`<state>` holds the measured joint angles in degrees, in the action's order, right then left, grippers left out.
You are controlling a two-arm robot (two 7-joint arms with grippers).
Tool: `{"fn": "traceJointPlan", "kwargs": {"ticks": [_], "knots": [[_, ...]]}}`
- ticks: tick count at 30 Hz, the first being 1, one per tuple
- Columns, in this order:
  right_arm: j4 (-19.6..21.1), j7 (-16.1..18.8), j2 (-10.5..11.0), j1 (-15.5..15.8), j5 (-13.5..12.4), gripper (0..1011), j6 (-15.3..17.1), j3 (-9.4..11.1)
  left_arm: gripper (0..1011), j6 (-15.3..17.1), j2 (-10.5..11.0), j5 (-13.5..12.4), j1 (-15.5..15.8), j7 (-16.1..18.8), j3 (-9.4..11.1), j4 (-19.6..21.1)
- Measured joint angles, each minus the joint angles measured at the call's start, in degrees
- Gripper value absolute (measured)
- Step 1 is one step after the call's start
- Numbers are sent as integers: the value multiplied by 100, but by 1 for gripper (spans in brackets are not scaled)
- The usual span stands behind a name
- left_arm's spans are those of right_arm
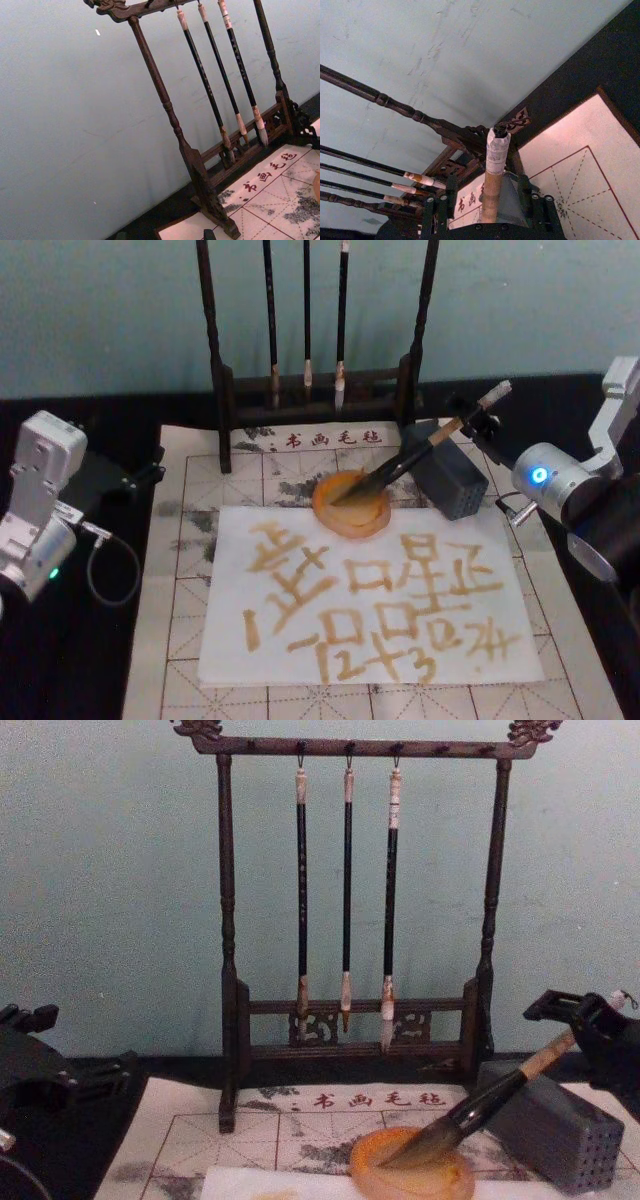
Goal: Pick up the brush from the inkstone, write on the paper, then place the brush back to its original position.
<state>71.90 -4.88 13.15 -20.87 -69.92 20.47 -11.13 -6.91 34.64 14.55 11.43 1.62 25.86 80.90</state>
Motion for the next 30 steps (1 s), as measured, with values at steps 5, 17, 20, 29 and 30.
{"fn": "traceJointPlan", "kwargs": {"ticks": [5,17,20,29,30], "knots": [[1,1,-3,0,1,687,2,3,1001,0,0,0,0,0,0,0],[1,2,-3,0,5,287,7,7,1001,0,0,0,0,0,0,0],[1,2,-3,0,6,195,7,7,1001,0,0,0,0,0,0,0],[1,2,-3,0,10,185,7,7,1001,0,0,0,0,0,0,0],[1,2,-3,0,10,185,7,7,1001,0,0,0,0,0,0,0]]}}
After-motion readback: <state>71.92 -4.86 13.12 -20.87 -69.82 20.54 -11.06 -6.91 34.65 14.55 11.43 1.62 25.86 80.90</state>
